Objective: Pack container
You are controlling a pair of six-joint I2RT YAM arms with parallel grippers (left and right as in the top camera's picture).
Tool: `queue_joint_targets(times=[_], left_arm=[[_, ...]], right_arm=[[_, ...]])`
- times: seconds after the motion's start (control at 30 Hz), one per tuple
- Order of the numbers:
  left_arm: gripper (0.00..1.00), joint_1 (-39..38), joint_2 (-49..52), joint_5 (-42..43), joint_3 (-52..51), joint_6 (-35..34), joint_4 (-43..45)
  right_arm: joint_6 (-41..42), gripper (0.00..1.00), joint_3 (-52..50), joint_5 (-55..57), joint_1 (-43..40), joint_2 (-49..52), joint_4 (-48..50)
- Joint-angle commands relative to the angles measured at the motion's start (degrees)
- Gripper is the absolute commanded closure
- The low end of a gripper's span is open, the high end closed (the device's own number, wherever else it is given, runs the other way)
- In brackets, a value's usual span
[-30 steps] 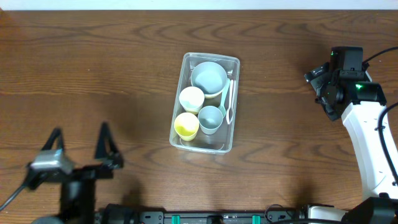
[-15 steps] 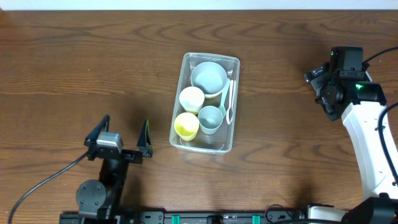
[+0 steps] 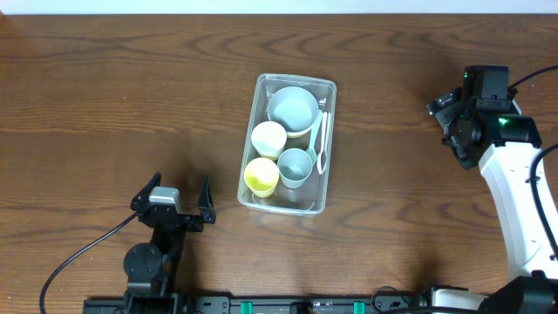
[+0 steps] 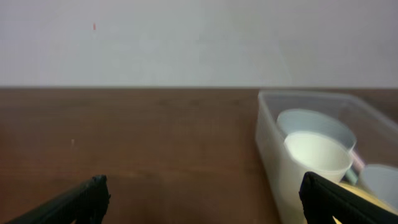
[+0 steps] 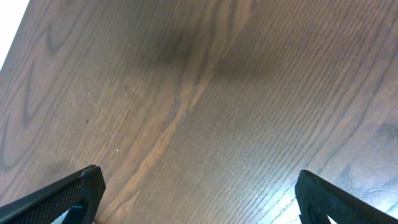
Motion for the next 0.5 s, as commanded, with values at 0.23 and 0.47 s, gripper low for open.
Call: queue_joint_targets(times=[0.23,0.47], left_arm=[[0.02,1.0,-0.5,0.8,-0.4,1.2,-3.9],[0.02,1.0,-0.3,0.8,-0.4,1.2,-3.9]], right_arm=[[0.8,0.01,0.1,1.0,-0.2,0.0,-0.1],[0.8,0.01,0.1,1.0,-0.2,0.0,-0.1]])
